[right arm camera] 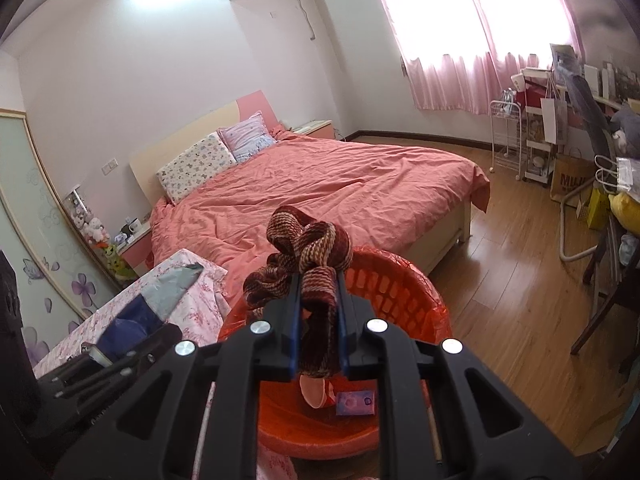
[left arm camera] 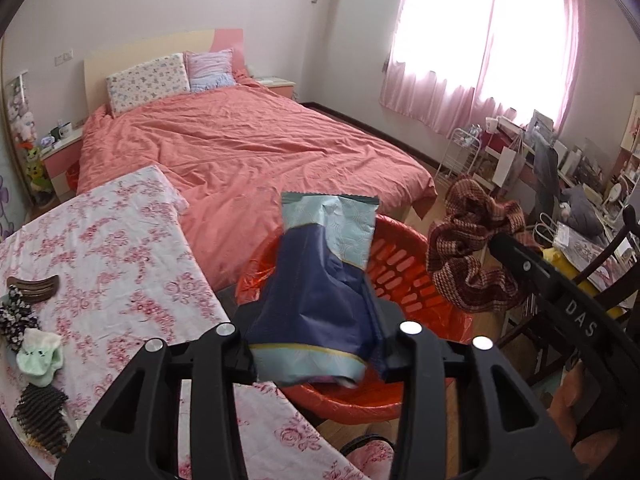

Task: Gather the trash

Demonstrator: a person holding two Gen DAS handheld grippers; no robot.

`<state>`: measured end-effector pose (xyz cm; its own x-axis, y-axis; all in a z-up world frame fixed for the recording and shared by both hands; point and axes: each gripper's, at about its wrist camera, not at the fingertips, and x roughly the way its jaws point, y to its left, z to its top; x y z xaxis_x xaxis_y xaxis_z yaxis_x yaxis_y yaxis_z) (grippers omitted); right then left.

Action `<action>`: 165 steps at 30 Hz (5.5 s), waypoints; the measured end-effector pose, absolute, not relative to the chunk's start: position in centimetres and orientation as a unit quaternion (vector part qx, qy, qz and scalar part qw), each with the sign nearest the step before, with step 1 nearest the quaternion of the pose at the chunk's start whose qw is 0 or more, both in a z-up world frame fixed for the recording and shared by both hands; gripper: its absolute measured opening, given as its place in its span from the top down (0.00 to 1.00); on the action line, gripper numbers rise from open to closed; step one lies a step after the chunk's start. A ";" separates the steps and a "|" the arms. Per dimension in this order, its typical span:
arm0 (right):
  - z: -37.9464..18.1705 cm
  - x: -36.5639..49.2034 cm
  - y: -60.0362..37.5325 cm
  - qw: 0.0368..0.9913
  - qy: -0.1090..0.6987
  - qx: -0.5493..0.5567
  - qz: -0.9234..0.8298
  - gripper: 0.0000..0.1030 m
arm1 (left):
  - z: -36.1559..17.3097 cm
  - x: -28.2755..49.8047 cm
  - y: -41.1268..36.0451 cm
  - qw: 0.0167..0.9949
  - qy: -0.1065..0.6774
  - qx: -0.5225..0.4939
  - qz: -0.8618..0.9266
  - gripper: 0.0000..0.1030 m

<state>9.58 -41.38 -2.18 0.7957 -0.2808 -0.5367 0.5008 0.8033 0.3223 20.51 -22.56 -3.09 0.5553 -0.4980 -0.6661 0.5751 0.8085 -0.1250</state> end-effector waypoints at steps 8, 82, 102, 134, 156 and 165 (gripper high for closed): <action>-4.5 11.4 -42.0 0.911 0.262 0.230 -0.219 0.50 | -4.5 21.2 -21.5 0.886 0.377 0.067 -0.263 0.33; -5.9 19.4 -11.0 0.940 0.337 0.058 0.004 0.95 | -8.1 17.6 8.1 0.908 0.412 -0.043 -0.065 0.29; -9.9 21.8 -16.0 0.912 0.401 0.073 -0.043 0.57 | -9.5 19.9 3.5 0.899 0.433 -0.001 -0.065 0.21; -11.3 22.7 -17.0 0.899 0.429 0.065 -0.062 0.89 | -9.4 18.1 16.3 0.905 0.412 -0.086 0.061 0.86; -11.3 22.7 -17.0 0.898 0.430 0.063 -0.063 0.89 | -9.5 20.2 12.5 0.905 0.423 0.042 0.027 0.21; -11.4 22.7 -17.2 0.898 0.430 0.071 -0.059 0.89 | -9.9 22.7 13.9 0.897 0.433 0.020 0.084 0.22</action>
